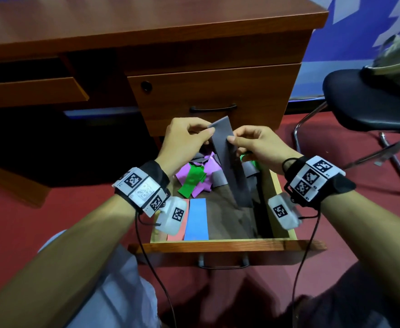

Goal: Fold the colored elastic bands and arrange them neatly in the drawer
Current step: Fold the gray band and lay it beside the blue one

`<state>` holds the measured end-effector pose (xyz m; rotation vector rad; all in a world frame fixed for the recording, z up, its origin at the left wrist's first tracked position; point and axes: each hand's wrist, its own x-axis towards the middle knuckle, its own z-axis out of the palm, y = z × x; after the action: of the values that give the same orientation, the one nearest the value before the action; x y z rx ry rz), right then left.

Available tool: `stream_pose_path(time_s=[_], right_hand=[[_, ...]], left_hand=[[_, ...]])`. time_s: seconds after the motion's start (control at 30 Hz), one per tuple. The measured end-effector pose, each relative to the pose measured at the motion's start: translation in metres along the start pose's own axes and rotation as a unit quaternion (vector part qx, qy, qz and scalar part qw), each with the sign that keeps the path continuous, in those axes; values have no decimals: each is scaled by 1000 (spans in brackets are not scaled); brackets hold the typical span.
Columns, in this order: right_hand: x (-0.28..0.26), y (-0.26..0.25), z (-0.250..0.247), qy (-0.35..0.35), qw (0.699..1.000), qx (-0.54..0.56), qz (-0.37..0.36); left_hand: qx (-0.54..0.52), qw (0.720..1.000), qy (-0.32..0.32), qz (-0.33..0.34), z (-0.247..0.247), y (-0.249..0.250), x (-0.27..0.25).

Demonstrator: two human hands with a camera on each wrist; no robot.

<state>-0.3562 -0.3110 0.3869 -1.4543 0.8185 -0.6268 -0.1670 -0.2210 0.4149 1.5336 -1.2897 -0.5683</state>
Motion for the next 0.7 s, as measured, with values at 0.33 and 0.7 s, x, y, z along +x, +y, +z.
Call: stream_pose_path(time_s=[0.33, 0.7], right_hand=[[16, -5, 14, -59, 998, -4, -8], [40, 68, 31, -194, 799, -564, 75]], left_hand=[[73, 996, 41, 25, -1, 6, 2], [59, 978, 198, 18, -22, -3, 6]])
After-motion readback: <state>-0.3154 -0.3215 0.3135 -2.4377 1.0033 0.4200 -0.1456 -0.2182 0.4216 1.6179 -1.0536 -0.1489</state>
